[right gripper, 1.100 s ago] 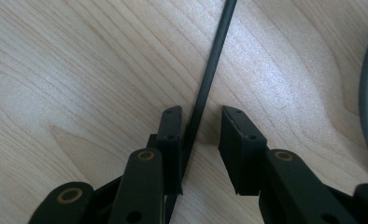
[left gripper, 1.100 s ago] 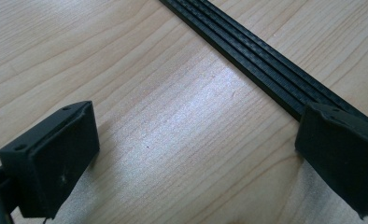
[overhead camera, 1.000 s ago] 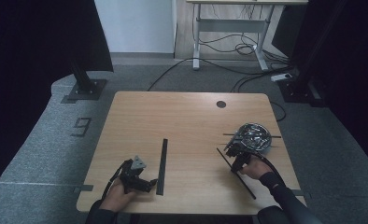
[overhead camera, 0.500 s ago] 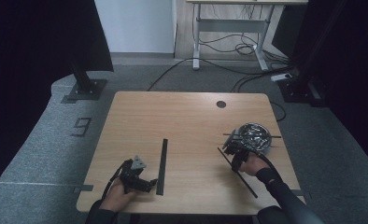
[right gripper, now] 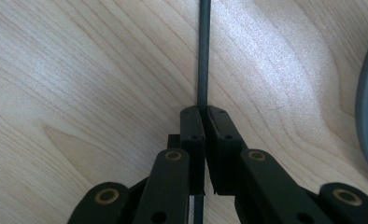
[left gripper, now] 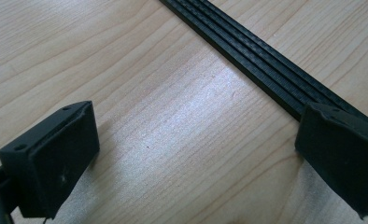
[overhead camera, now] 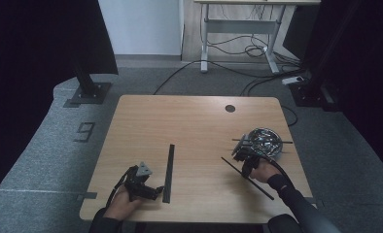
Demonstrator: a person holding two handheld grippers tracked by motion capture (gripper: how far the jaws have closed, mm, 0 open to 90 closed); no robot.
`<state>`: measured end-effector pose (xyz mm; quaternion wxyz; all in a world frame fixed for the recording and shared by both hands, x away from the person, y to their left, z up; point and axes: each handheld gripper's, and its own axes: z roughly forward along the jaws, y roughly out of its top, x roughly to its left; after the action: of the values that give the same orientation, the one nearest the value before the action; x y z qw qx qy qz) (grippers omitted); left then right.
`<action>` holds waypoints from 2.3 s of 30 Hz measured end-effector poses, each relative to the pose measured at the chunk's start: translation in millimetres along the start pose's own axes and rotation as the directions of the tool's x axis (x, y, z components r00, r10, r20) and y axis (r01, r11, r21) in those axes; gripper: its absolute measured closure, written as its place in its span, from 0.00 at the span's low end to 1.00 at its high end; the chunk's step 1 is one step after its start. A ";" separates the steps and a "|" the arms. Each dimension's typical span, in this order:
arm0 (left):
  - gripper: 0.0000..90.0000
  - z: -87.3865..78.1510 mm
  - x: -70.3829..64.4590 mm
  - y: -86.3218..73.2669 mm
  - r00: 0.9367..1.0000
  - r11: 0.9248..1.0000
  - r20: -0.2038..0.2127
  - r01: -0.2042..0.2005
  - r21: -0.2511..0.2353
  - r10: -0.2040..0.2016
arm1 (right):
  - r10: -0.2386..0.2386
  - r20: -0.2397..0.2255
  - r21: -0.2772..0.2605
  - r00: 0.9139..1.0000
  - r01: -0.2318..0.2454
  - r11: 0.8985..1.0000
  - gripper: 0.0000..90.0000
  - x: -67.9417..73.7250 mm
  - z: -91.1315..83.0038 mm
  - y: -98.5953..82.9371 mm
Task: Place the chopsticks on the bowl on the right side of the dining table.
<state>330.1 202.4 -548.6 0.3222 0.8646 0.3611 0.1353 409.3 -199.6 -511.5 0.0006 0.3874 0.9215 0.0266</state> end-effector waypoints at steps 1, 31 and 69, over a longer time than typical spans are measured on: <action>0.00 0.0 0.0 0.0 1.000 1.000 0.000 0.000 0.000 0.000 | -0.001 -0.004 -0.001 1.000 0.001 1.000 0.95 -0.4 -0.2 -0.3; 0.00 0.2 0.0 0.1 1.000 1.000 0.000 0.001 -0.002 -0.001 | -0.045 -0.007 -0.064 0.999 0.044 0.997 0.95 3.2 -44.2 -6.5; 0.00 0.3 -0.1 0.1 1.000 1.000 0.000 0.003 -0.004 -0.003 | 0.024 0.067 -0.132 0.997 -0.015 0.991 0.95 -31.1 -114.8 1.6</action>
<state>330.2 202.1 -548.8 0.3241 0.8633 0.3623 0.1356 429.7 -226.2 -397.4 0.0574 0.3963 0.9133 0.0740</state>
